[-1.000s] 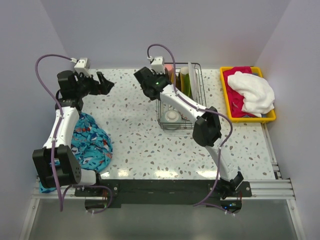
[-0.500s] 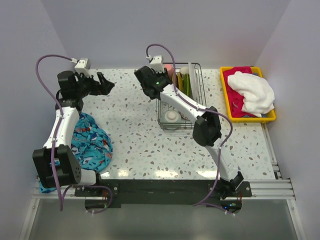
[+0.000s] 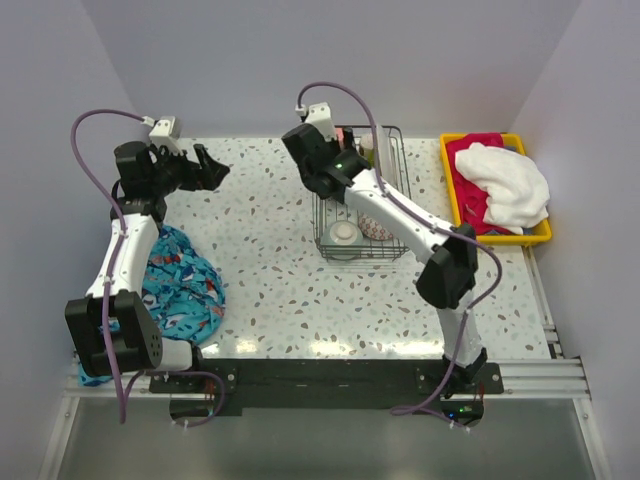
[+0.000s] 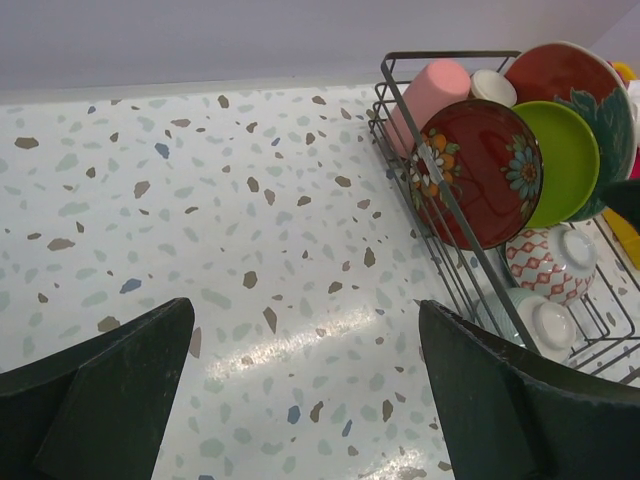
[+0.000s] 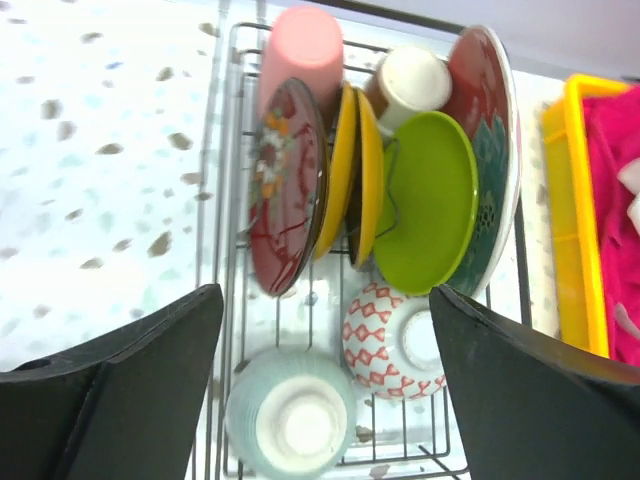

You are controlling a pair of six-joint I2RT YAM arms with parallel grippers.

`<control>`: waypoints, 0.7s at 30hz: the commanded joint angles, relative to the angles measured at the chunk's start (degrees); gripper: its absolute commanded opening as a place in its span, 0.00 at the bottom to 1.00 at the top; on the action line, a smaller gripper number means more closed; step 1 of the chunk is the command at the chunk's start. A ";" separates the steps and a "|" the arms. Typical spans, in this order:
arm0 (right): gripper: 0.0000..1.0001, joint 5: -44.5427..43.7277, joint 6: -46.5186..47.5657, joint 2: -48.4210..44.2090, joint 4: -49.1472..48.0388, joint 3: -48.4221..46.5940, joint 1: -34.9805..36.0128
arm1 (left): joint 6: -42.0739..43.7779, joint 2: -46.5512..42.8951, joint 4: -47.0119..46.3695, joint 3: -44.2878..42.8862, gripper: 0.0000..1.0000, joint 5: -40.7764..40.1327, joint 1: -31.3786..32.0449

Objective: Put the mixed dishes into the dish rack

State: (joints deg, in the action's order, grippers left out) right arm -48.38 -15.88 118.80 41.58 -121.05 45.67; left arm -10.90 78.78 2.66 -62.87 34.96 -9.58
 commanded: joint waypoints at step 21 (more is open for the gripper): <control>0.99 13.05 6.21 -48.74 -0.72 53.19 -24.22 | 14.67 2.25 4.11 4.51 1.00 -7.54 12.40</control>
State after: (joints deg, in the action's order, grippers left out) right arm -33.45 -11.60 76.64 42.72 -71.96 23.79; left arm 0.30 80.31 7.27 -58.78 29.67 1.89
